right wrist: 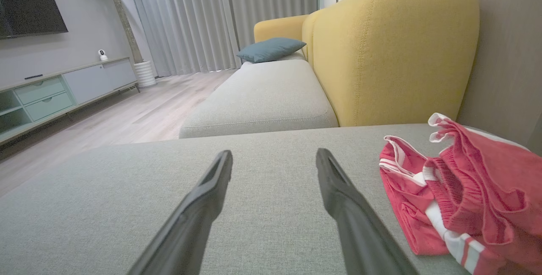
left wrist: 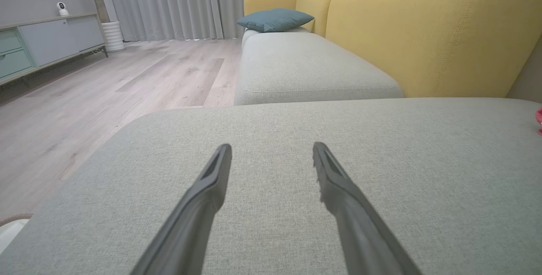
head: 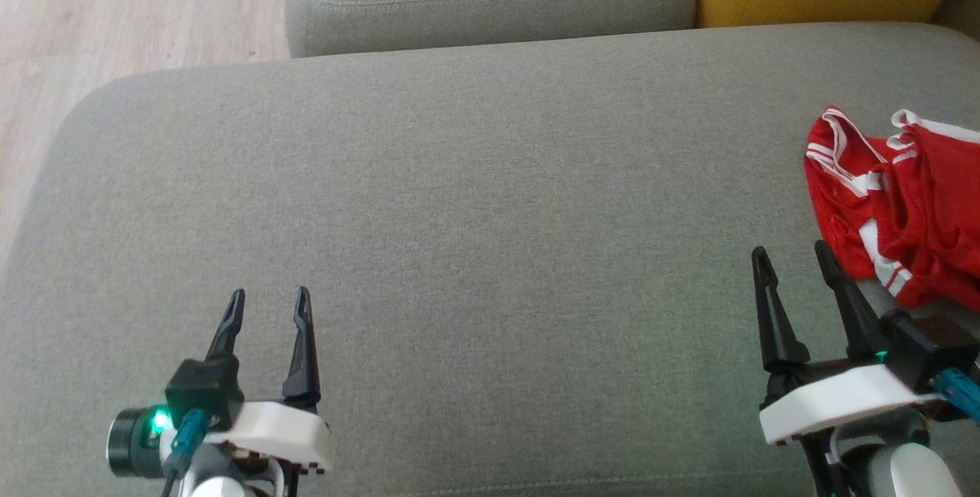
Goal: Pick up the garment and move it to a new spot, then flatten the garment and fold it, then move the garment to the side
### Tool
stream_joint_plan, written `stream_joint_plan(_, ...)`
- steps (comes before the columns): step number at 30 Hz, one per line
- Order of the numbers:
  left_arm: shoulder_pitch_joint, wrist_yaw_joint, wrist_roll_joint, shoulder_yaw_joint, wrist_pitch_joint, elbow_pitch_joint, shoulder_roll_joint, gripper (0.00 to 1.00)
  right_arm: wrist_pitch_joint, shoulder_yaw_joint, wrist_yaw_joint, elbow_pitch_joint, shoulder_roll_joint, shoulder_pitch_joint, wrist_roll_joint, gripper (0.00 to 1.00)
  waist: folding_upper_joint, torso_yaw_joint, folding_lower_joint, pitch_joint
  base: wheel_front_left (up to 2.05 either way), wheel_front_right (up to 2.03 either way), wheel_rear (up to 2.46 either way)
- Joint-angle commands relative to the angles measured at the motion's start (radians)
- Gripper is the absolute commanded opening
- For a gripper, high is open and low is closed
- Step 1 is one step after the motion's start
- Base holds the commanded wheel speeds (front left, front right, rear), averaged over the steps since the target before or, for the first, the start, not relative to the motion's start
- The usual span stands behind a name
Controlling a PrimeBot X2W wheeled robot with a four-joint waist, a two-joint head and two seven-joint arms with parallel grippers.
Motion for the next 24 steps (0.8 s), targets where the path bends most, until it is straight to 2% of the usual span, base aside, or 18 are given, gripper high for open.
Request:
stream_joint_plan(1, -0.027, 0.005, -0.005, 0.035, 0.002, -0.039, 0.021, 1.00, 0.003, 0.017, 0.003, -0.042, -0.002, -0.023, 0.005, 1.00, -0.0001, 0.000, 0.0000, 0.000, 0.00, 0.00, 0.00)
stream_joint_plan(24, -0.027, 0.012, -0.012, 0.019, 0.011, -0.051, 0.038, 1.00, 0.003, 0.012, 0.003, -0.041, -0.002, -0.021, 0.028, 1.00, -0.0001, 0.008, 0.0000, 0.005, 0.00, 0.00, 0.00)
